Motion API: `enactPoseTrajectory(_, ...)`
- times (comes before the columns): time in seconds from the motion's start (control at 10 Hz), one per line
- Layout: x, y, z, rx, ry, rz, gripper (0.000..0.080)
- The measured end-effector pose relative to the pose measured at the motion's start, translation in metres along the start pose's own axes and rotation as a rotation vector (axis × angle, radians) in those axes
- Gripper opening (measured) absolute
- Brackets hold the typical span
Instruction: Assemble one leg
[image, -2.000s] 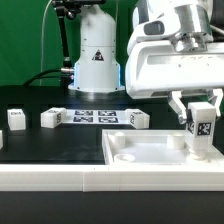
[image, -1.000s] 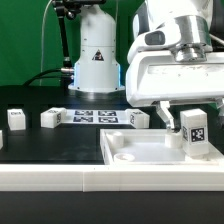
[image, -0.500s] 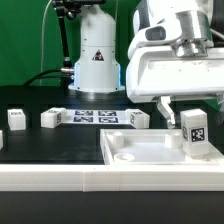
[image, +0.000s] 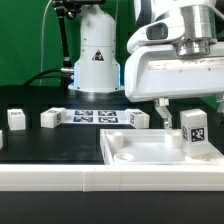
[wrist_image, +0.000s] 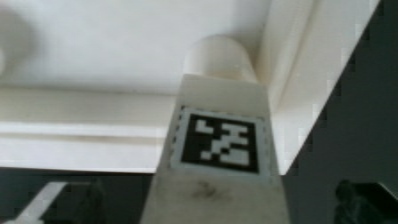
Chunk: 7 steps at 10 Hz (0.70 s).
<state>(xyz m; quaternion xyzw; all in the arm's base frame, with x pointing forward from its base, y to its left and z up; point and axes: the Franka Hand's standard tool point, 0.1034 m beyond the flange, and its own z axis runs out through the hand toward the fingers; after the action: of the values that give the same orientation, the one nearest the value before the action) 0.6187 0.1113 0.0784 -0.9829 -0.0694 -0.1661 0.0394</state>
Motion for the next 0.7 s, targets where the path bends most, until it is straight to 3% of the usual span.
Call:
enactPoseTrajectory(0.4,-0.0023,-0.0073,-0.0017,0.05,-0.269,0.01,0.0649)
enactPoseTrajectory(0.6,-0.0019,-0.0074,-0.0006,0.053,-0.286,0.009,0.0649)
enactPoseTrajectory(0.7,-0.0019,-0.0074,-0.0006,0.053,-0.286,0.009,0.0528)
